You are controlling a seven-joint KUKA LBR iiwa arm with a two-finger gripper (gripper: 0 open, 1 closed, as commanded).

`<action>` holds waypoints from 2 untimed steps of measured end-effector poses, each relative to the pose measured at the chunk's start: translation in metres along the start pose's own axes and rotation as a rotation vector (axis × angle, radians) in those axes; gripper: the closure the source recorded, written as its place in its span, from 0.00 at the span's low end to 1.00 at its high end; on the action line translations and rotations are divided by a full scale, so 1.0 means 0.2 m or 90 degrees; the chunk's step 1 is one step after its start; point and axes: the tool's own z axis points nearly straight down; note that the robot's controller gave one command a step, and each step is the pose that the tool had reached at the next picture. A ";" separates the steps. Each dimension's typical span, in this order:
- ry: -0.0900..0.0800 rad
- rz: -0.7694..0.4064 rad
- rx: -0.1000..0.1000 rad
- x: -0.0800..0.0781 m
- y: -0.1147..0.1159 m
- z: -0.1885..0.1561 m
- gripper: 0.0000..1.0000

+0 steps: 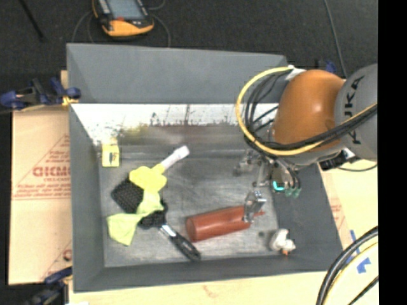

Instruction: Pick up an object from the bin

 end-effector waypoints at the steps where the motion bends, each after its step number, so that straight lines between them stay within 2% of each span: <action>1: -0.005 -0.001 0.000 -0.01 0.00 -0.02 0.00; 2: -0.017 -0.195 0.007 0.07 -0.21 0.39 1.00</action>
Offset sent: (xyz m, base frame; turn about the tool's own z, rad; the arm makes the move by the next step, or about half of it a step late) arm -0.0259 -0.0374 -0.0977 -0.3098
